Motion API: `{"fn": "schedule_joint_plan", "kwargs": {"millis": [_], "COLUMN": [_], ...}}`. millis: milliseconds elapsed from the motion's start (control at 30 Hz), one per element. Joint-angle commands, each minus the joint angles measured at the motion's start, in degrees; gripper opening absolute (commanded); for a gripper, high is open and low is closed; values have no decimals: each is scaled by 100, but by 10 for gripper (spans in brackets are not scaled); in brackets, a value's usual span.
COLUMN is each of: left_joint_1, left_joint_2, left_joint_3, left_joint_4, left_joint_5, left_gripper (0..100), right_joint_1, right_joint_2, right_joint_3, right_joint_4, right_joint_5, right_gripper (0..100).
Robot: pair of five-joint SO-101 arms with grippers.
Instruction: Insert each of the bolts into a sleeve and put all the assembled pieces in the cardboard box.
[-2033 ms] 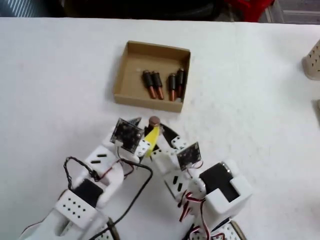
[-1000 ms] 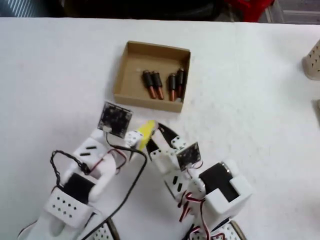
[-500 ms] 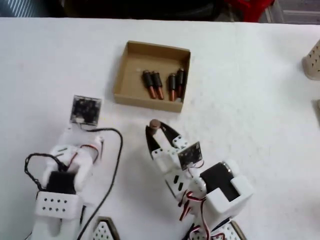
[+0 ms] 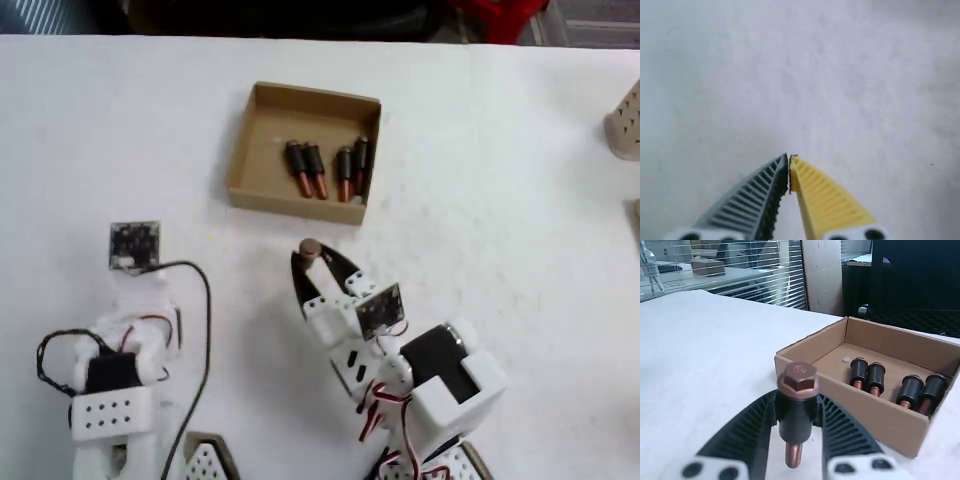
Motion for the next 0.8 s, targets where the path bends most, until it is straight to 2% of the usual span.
{"fn": "schedule_joint_plan", "kwargs": {"millis": [0, 100, 233, 600, 767], "left_joint_1": [-277, -338, -321, -347, -347], "left_joint_2": [-760, -1763, -3011, -2686, -2677], "left_joint_3": [299, 730, 826, 844, 844], "left_joint_4": [62, 273, 1284, 1222, 1415], "left_joint_5": [-53, -44, -44, -44, -53], "left_gripper": [31, 31, 33, 31, 31], "right_joint_1": [101, 127, 84, 136, 347], "right_joint_2": [-207, -207, -207, -734, -1745], "right_joint_3": [26, 18, 26, 53, -62], "right_joint_4": [-119, -127, -119, -75, 1262], "right_joint_5": [-18, -18, -18, -18, -18], "right_gripper": [16, 16, 16, 16, 16]}}
